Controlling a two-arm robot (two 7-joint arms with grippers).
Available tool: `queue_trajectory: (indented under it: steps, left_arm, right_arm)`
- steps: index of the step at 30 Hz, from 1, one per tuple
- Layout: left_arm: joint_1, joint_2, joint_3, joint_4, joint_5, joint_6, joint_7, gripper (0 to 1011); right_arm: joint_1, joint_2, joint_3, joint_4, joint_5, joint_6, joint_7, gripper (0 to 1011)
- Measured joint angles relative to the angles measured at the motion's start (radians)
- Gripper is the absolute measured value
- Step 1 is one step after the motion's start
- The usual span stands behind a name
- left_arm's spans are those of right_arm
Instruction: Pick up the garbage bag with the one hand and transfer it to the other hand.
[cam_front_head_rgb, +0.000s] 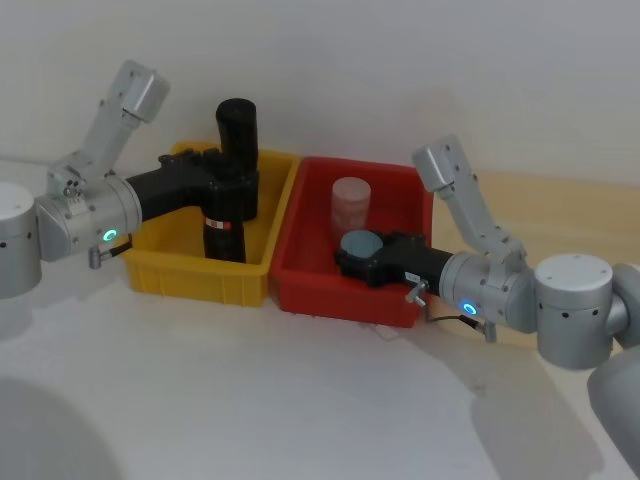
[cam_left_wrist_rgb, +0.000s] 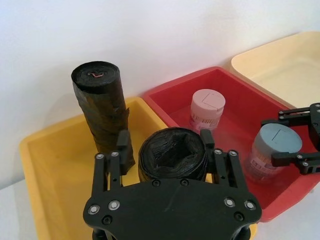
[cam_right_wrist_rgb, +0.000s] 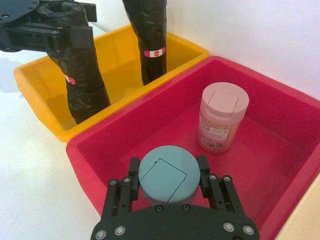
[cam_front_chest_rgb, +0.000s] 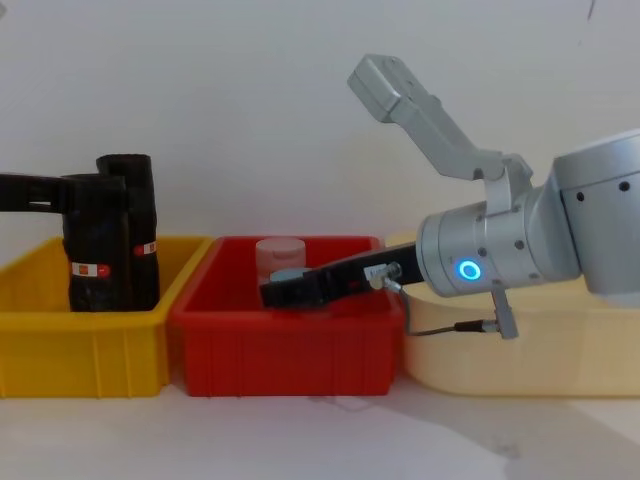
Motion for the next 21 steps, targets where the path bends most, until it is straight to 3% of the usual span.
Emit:
queue_trajectory:
  steps: [10,21]
  left_arm:
    - [0.000,0.000,0.000,0.000,0.000,0.000,0.000,531]
    - [0.000,0.000,0.000,0.000,0.000,0.000,0.000,435]
  right_arm:
    - [0.001,-0.001,0.000,0.004,-0.001,0.000,0.002,660]
    - [0.002,-0.002,0.000,0.005,-0.002,0.000,0.002,660]
